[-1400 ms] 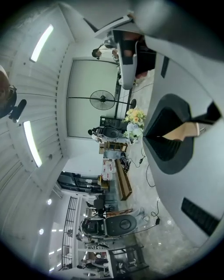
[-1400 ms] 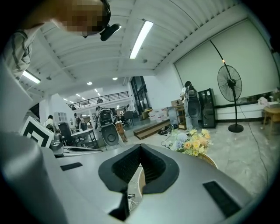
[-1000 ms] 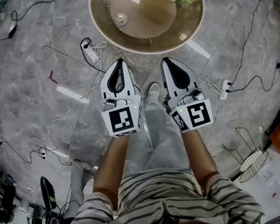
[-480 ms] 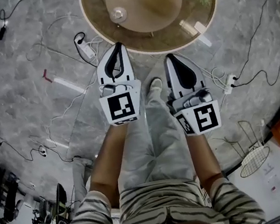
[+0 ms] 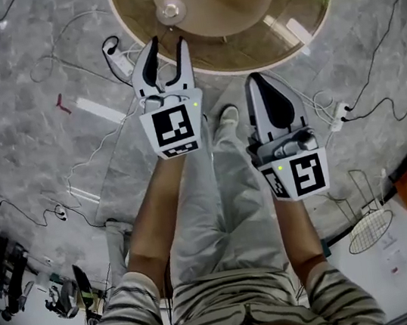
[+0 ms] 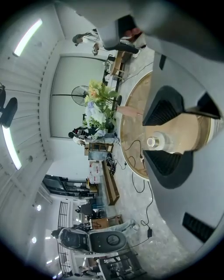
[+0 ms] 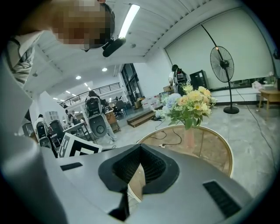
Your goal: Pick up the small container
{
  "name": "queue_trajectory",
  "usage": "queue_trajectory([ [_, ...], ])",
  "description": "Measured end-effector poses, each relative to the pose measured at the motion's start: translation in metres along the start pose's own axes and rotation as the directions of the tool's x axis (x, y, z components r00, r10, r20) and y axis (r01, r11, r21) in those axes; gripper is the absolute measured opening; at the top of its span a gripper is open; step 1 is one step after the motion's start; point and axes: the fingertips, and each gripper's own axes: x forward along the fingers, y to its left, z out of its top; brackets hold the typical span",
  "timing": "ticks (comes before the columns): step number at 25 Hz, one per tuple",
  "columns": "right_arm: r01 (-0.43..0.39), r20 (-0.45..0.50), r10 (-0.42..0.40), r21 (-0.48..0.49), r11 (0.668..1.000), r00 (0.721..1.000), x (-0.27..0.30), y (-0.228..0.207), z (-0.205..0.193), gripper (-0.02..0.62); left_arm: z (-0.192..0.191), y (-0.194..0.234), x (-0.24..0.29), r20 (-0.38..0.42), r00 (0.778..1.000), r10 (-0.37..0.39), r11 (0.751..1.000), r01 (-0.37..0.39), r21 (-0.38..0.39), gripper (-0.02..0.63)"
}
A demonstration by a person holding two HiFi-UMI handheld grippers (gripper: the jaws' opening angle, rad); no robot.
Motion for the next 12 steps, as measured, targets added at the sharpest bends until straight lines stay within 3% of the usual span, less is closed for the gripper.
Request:
queue_trajectory([
  [12,0.009,-0.036,-0.009,0.018,1.000,0.999,0.011,-0.005,-0.035,0.011,-0.046,0.011,0.053,-0.040,0.999,0.008,1.000,-0.007,0.024,0.307],
])
